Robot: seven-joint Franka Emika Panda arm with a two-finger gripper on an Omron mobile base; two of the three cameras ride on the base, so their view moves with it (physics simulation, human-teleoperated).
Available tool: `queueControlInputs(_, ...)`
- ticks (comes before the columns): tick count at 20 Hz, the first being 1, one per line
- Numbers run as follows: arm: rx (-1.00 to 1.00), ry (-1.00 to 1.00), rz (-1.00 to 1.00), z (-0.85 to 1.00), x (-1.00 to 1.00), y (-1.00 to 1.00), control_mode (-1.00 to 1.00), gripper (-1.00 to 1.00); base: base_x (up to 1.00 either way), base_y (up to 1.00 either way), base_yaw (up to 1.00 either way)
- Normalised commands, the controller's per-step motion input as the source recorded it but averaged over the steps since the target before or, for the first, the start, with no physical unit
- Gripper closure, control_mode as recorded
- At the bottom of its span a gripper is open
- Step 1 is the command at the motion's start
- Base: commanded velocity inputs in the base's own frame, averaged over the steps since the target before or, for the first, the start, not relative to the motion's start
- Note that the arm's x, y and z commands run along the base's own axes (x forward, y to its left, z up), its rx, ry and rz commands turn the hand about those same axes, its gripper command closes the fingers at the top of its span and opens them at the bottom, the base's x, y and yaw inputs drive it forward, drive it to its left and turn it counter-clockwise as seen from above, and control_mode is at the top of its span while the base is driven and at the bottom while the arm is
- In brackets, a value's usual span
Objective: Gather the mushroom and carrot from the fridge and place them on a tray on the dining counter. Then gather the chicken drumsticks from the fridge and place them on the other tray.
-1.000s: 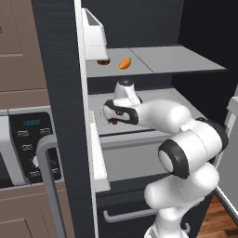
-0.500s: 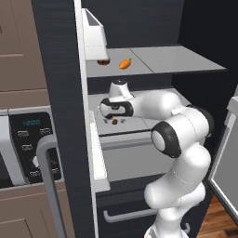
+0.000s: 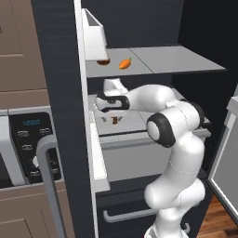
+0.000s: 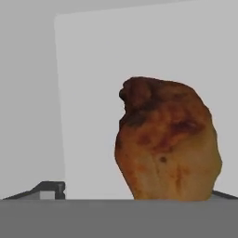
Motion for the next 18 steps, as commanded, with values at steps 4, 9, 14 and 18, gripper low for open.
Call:
queueControlInputs(4,-0.01,-0.02,0.0,-0.54,0.0,0.02,-1.0,1.0,0.0,0.0,0.0)
queueControlInputs(9,0.0,-0.05,0.0,-0.48,-0.11,0.0,-1.0,1.0,0.0,0.0,0.0)
queueControlInputs(14,0.0,-0.14,-0.02,-0.59,-0.49,-0.08,-1.0,1.0,0.0,0.0,0.0)
queueControlInputs(18,0.04,-0.27,-0.01,-0.53,-0.81,-0.14,-1.0,1.0,0.0,0.0,0.0)
